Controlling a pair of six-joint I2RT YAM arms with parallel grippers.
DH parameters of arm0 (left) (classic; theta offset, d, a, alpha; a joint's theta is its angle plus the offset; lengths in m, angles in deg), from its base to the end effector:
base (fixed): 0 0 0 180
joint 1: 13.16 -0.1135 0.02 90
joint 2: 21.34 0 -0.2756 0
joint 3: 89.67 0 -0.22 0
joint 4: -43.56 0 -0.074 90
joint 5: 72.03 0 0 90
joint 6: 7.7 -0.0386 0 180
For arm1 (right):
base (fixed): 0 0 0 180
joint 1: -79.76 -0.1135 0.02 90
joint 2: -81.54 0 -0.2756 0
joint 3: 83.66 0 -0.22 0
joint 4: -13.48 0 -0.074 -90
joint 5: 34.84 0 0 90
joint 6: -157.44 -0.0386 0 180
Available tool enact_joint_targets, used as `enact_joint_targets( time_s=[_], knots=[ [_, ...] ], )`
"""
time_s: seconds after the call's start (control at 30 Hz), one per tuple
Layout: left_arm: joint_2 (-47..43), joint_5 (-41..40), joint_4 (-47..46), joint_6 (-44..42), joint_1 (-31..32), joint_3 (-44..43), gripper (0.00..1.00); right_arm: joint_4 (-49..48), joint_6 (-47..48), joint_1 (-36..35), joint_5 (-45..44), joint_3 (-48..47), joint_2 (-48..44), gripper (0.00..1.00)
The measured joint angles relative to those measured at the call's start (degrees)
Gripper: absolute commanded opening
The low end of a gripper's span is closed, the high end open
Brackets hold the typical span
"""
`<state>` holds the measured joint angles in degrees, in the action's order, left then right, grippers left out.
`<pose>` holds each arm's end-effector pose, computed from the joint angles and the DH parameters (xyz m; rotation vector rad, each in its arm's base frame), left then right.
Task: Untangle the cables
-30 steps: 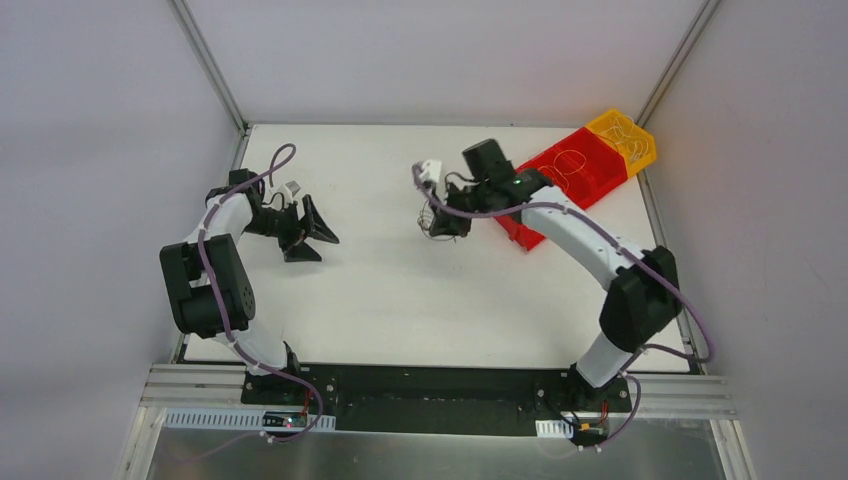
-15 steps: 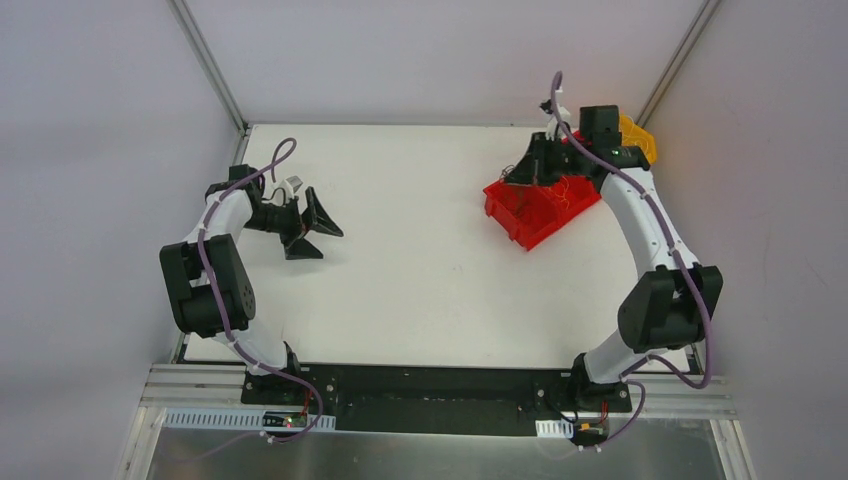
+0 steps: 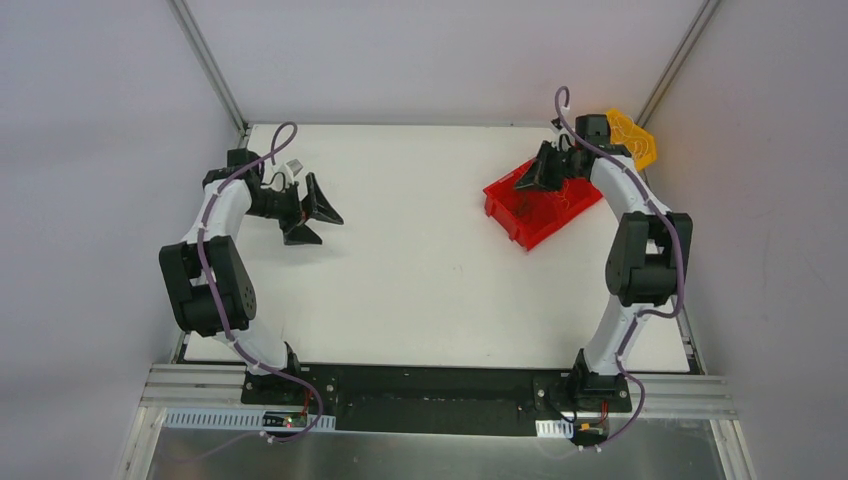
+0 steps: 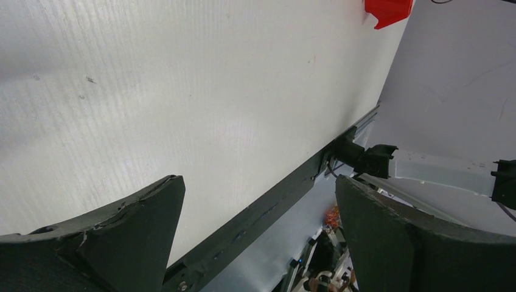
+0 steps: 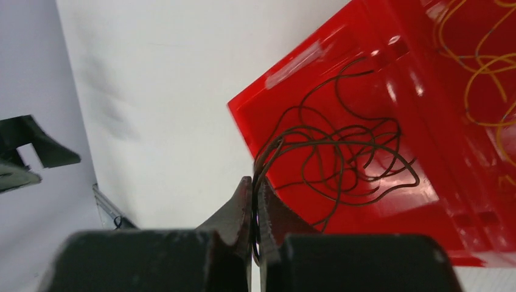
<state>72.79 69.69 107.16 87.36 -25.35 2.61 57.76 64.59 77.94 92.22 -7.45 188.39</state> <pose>0.2918 0.0320 0.2718 -0.1638 2.5044 -1.1824 0.3897 0.0357 0.2885 -0.2812 2.3098 0.8094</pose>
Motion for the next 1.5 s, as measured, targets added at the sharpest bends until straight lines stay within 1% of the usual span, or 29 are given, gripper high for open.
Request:
enact_joint_targets(
  time_s=[0.17,0.3,0.4,0.57,0.67,0.7,0.8,0.87,1.0,1.13,1.2,1.3,1.4,1.5],
  knots=[
    [1.40,-1.01,0.55,0.02,0.00,-1.42,0.99,-0.28,2.38,-1.81,-4.79,-2.97,6.88,0.00],
    [2.64,-1.75,0.76,0.07,0.00,-1.77,0.99,-0.31,5.09,-3.76,-8.55,-3.32,11.17,0.00],
    [2.69,-2.64,0.90,0.07,0.00,-1.79,0.99,-0.02,7.08,-5.05,-12.31,-3.30,12.66,0.07],
    [2.69,-3.30,1.01,0.07,0.00,-1.79,0.99,0.09,8.98,-5.88,-16.00,-3.30,12.79,0.30],
    [2.69,-4.00,1.07,0.07,0.13,-1.86,0.99,1.01,9.84,-5.88,-16.85,-3.30,12.55,0.47],
    [2.69,-4.11,1.03,0.04,0.15,-1.92,0.99,1.29,9.97,-5.88,-16.96,-3.30,12.31,0.50],
    [2.69,-4.33,1.14,0.04,0.22,-2.34,0.99,2.49,10.91,-5.90,-17.11,-3.23,10.14,0.60],
    [2.69,-4.44,1.16,0.02,0.26,-2.91,0.99,3.17,11.39,-5.92,-17.11,-3.23,7.74,0.63],
    [2.67,-5.42,1.16,-0.17,0.59,-4.42,0.99,5.33,12.15,-5.92,-16.70,-3.89,2.75,0.74],
    [2.38,-7.76,1.27,-1.95,0.98,-5.90,0.99,8.35,13.31,-5.95,-15.82,-7.06,-0.24,0.91],
    [1.95,-10.05,1.68,-3.63,1.03,-7.52,0.99,9.75,14.40,-5.92,-15.43,-8.35,-1.86,0.98],
    [0.90,-13.84,2.78,-6.56,1.01,-12.09,0.99,11.52,15.89,-5.90,-15.17,-8.81,-5.35,0.99],
    [0.81,-17.62,5.51,-9.27,1.29,-21.55,0.99,12.39,16.28,-5.60,-15.19,-8.15,-10.54,0.99],
    [0.81,-21.09,8.79,-13.64,3.04,-32.59,0.99,10.71,14.91,-4.17,-15.19,-1.68,-19.69,0.99]
  ],
)
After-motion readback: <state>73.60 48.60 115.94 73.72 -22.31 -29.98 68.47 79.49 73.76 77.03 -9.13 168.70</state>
